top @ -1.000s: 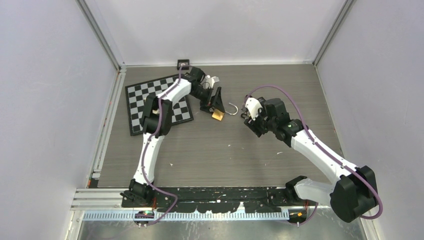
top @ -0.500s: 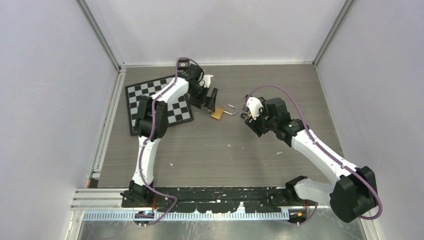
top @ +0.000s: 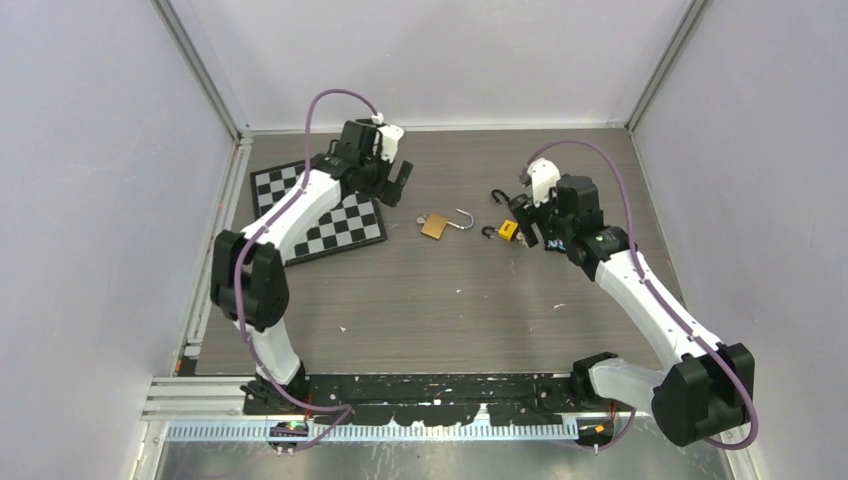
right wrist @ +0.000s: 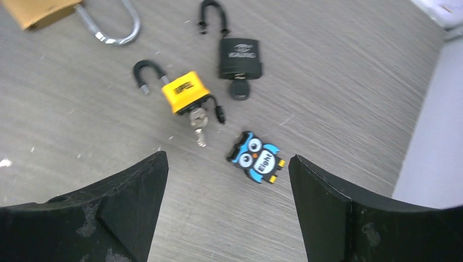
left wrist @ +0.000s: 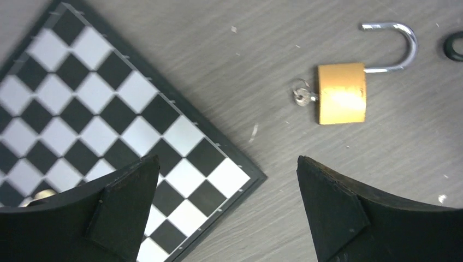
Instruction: Unlock with the key
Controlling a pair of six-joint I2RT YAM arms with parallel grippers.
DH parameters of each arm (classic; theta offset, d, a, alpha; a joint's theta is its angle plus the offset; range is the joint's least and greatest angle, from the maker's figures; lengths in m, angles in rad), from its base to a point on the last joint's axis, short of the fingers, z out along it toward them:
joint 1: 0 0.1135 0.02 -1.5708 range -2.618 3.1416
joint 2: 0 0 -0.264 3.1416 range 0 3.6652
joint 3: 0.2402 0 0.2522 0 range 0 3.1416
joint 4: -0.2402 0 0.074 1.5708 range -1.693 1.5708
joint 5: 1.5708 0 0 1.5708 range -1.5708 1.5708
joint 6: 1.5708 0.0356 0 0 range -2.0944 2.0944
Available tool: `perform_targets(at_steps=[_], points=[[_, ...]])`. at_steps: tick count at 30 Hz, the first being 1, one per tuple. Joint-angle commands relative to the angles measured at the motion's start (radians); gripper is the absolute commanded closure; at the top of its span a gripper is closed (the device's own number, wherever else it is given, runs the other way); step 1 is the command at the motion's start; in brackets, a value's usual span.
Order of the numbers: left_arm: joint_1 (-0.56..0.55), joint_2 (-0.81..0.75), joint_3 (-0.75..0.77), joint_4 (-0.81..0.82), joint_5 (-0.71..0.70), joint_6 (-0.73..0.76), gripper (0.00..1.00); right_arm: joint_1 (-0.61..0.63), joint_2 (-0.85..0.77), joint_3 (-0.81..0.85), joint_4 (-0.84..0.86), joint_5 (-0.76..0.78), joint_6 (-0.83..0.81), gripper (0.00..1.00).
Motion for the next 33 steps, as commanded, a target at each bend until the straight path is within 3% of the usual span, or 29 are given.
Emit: perform_targets(at_steps=[1,5,9,15,22,33], points=[[0.002,-0.147,-0.104,0.149,-0.180,0.059,0.00,-0.033,-0.016,0.065,0.082,0.141,0.151,0.14],[0.023,-0.232,-0.187,0.153,-0.219,0.045,0.00,-0.060,-0.007,0.078,0.100,0.216,0.302,0.13],[0.069,-0.323,-0.246,0.145,-0.168,0.019,0.00,-0.070,0.004,0.104,0.101,0.264,0.394,0.12],[0.121,-0.502,-0.371,0.213,-0.153,0.021,0.00,-0.078,-0.026,0.118,0.066,0.195,0.476,0.12],[0.136,-0.713,-0.547,0.316,-0.203,0.015,0.00,-0.083,-0.047,0.096,0.080,0.150,0.501,0.12],[0.136,-0.843,-0.622,0.282,-0.129,0.014,0.00,-0.084,-0.112,0.039,0.154,0.176,0.458,0.11]])
